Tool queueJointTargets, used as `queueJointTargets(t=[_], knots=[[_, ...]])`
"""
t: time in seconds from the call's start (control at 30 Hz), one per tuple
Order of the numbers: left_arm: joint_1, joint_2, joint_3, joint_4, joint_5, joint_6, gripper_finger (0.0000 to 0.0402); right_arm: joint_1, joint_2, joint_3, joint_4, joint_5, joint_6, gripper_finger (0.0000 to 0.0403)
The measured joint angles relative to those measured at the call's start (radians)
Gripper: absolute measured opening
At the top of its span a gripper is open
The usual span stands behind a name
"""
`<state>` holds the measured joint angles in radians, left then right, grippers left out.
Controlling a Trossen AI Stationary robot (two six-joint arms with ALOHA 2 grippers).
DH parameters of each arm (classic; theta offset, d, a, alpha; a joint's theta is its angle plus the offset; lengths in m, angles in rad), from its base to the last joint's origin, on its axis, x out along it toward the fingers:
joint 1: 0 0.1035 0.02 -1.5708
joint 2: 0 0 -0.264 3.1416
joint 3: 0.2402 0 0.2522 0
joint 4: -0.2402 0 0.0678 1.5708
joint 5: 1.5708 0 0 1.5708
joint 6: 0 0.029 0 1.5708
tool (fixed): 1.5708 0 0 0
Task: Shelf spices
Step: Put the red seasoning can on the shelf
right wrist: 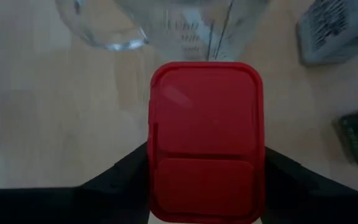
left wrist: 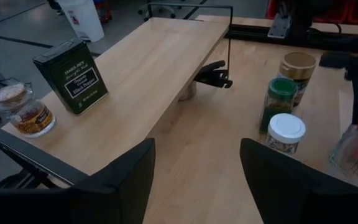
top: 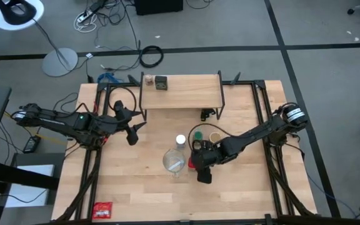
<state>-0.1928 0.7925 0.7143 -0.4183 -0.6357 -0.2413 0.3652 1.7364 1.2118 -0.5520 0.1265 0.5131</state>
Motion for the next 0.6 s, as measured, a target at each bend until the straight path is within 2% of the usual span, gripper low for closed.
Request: queueJointTargets(t=[0.17, 0.27, 0.47, 0.6], knots=[[0.0, 0.0, 0.0, -0.006, 0.0, 0.001, 0.0241, -0.018, -0.1, 0.013, -0.041, -0.003, -0.025, 0.0212], [0.0, 0.0, 0.0, -0.009, 0.0, 0.001, 0.0241, -0.022, -0.161, 0.08, -0.111, 0.049, -0.075, 0.0212], [0.0, 0.0, 0.0, -0.004, 0.0, 0.02, 0.0241, -0.099, -0.215, 0.274, -0.174, 0.201, -0.351, 0.0212], [0.0, 0.0, 0.001, 0.009, 0.0, 0.021, 0.0241, -0.234, -0.193, 0.376, -0.191, 0.21, -0.548, 0.0212]])
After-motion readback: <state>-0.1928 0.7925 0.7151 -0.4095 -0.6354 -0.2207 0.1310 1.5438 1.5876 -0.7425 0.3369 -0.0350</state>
